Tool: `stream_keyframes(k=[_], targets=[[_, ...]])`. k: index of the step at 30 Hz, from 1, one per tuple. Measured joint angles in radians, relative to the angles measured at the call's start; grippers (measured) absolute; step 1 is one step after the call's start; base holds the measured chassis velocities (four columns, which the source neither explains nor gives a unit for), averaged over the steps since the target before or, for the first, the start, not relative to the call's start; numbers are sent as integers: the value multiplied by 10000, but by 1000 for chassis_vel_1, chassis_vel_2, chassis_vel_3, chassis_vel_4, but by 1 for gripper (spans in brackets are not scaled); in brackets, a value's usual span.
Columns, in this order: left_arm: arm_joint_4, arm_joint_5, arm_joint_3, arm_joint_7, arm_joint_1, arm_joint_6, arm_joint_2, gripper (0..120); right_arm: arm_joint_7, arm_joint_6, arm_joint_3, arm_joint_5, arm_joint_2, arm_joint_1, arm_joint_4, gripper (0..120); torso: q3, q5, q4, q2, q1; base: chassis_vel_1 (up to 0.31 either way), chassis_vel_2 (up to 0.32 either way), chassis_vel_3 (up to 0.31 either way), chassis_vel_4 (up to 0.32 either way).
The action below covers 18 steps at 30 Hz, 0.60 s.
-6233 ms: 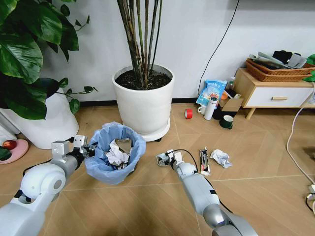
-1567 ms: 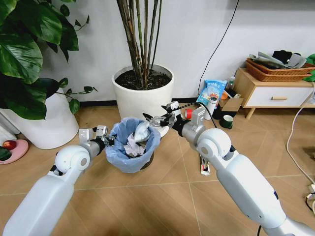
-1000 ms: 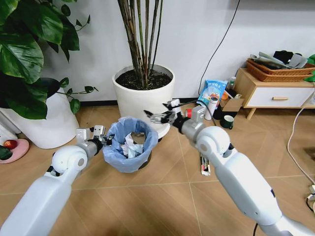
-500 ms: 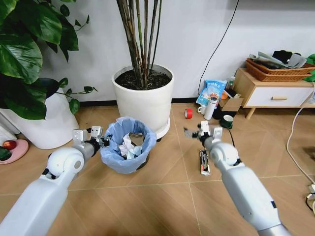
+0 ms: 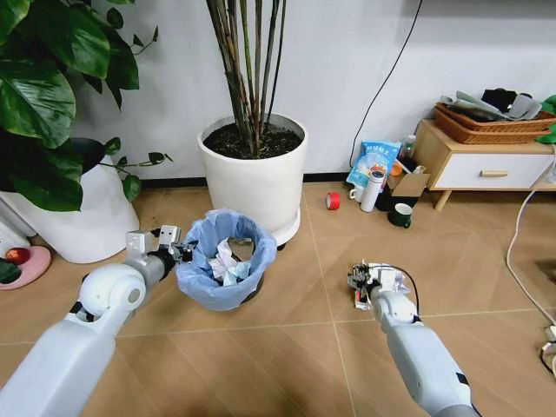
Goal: Pick up the trash bin and place the garbage on the floor into it.
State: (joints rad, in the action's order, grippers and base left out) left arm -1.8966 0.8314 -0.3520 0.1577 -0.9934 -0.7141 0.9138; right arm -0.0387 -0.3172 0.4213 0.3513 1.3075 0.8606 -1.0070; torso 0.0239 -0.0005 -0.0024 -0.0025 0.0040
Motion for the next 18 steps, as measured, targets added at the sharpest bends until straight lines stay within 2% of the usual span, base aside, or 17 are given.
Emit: stream_keyframes(k=[14,18], targets=[[-81,-68,75,0,4,13,70,0,1221,816,207,-743,115,-379,1327,100,0,-3,2,0,0,0,0,0,0],[-104,-71,56,0,-15,14,55,0,1320,902,326,-980,273,-533,1701,92,0,-4,2,0,0,0,0,0,0]])
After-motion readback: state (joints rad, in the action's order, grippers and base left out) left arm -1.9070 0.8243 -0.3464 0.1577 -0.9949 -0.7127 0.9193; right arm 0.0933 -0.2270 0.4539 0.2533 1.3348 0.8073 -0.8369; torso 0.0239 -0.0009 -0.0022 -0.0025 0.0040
